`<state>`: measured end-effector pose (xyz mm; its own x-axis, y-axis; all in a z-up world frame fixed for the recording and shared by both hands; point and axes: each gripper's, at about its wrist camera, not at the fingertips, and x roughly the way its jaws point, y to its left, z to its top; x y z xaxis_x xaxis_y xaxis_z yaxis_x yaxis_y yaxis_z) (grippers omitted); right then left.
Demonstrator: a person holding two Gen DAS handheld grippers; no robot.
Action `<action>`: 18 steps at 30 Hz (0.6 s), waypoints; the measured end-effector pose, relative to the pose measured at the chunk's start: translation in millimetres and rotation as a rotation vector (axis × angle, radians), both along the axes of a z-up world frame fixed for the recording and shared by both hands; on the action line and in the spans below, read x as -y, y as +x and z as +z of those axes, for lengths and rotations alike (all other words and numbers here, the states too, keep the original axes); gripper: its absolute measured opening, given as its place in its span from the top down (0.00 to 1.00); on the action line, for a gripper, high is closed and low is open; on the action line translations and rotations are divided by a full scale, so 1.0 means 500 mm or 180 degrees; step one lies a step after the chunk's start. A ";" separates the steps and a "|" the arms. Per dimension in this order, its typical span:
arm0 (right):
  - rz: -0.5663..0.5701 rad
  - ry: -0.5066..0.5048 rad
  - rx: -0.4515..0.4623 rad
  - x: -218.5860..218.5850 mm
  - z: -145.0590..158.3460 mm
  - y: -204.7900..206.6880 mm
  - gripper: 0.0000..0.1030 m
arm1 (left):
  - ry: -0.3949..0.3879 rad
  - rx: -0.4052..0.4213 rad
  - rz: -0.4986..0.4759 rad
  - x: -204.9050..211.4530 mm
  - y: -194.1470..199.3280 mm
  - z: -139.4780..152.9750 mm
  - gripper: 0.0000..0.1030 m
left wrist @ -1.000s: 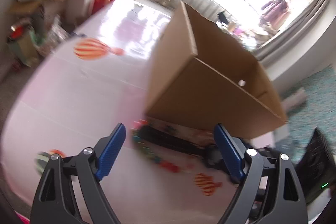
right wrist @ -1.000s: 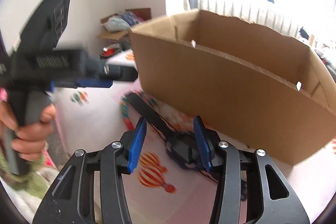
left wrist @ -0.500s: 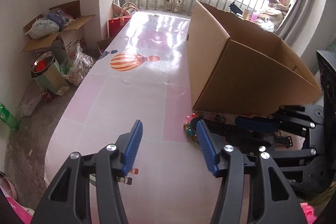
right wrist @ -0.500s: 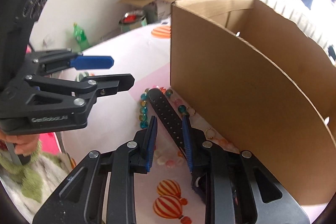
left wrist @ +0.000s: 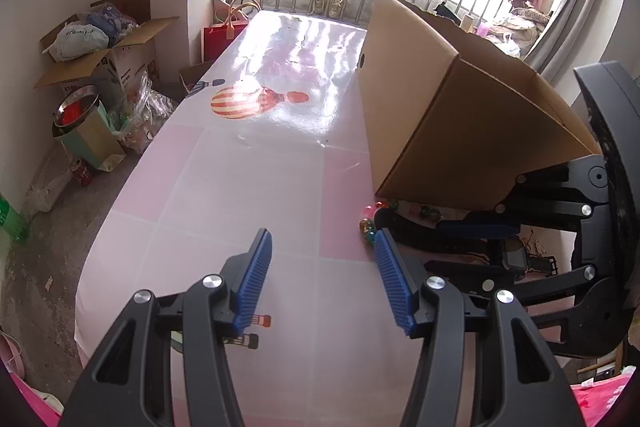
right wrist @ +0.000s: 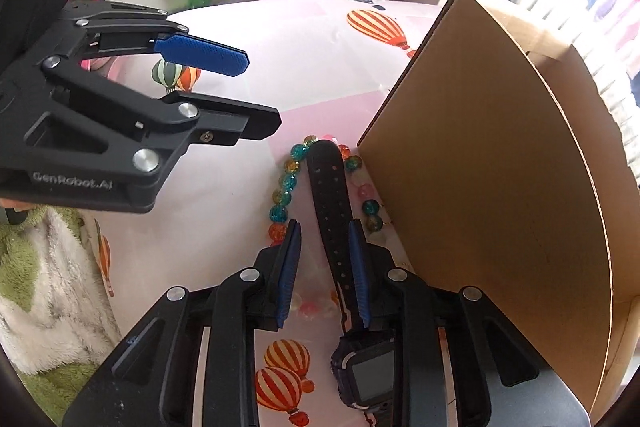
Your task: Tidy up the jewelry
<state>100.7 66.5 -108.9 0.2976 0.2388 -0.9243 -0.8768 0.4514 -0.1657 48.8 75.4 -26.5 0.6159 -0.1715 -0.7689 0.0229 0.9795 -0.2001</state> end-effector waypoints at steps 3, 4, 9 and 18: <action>-0.0132 -0.0005 -0.0011 -0.007 -0.005 0.015 0.90 | -0.0098 0.0012 -0.0008 -0.003 -0.003 0.002 0.50; -0.0164 0.0047 -0.0025 -0.008 -0.003 0.017 0.93 | -0.0163 0.0013 -0.0023 -0.005 -0.005 0.003 0.50; -0.0301 0.0221 -0.0017 -0.002 -0.006 0.012 1.00 | -0.0521 0.0019 -0.0184 -0.008 -0.010 0.009 0.50; -0.0570 0.0578 0.0046 0.032 0.022 0.002 1.00 | -0.0899 0.0052 -0.0342 0.005 -0.006 0.022 0.50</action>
